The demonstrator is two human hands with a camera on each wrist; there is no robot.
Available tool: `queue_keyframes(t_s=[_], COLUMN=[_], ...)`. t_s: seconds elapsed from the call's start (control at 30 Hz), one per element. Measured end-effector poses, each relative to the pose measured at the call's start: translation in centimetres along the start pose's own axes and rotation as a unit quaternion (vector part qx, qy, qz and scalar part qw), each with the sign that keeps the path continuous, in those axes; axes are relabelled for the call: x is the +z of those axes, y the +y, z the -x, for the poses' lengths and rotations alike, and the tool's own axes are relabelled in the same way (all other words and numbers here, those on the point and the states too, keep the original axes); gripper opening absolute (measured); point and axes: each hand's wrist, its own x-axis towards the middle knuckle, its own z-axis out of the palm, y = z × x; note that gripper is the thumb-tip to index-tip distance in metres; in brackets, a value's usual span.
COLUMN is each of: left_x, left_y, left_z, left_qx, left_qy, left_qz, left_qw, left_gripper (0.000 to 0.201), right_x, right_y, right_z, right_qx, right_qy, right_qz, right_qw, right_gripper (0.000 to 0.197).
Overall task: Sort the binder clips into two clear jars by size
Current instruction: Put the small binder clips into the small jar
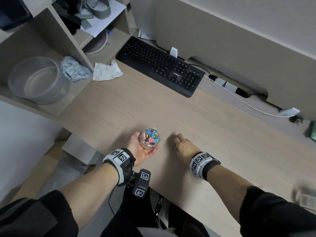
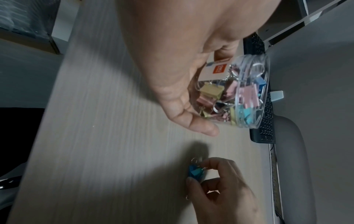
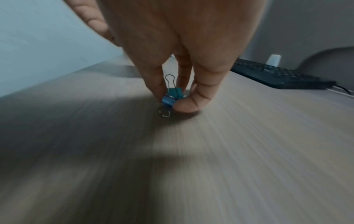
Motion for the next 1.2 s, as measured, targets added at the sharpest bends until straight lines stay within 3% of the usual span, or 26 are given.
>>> queue_keyframes(t_s=[0.2,0.33,0.6,0.77,0.9,1.0,1.2], left_x=[0.1,0.2,0.5,1.6,3.4,5.2,9.4], left_y=[-0.2,-0.3,-0.3,-0.6,-0.5,-0.4,0.0], left_z=[0.0,-0.2,-0.8,-0.8,-0.6,-0.2,1.2], left_qx=[-0.003,-0.005,-0.009,-0.014,-0.019,-0.01,0.014], left_qy=[0.001,-0.003,-0.004,-0.013,-0.02,-0.033,-0.089], left_qz=[0.001,0.002,-0.001,-0.01,-0.035,-0.055,-0.074], left_qw=[1.0,1.0,1.0,1.0,0.999,0.998,0.993], left_gripper=[0.054,0.054,0.053,0.052,0.049,0.048,0.053], right_x=[-0.1,-0.3,-0.7,-2.5,-6.0,-8.9,-12.4], right_y=[-0.4,-0.8,0.9,2.3,1.2,-0.8,-3.5], right_z=[-0.3,-0.6,-0.6,0.3,1.3,2.0,3.7], right_qx=[-0.016,0.011,0.135,0.226,0.157,0.101,0.004], right_qy=[-0.022,-0.014,0.028,0.088,0.145,0.187,0.146], right_qz=[0.041,0.017,-0.074,-0.171,-0.222,-0.256,-0.141], right_qw=[0.999,1.0,0.988,0.955,0.951,0.943,0.979], right_gripper=[0.037,0.024,0.028,0.024,0.012,0.015,0.029])
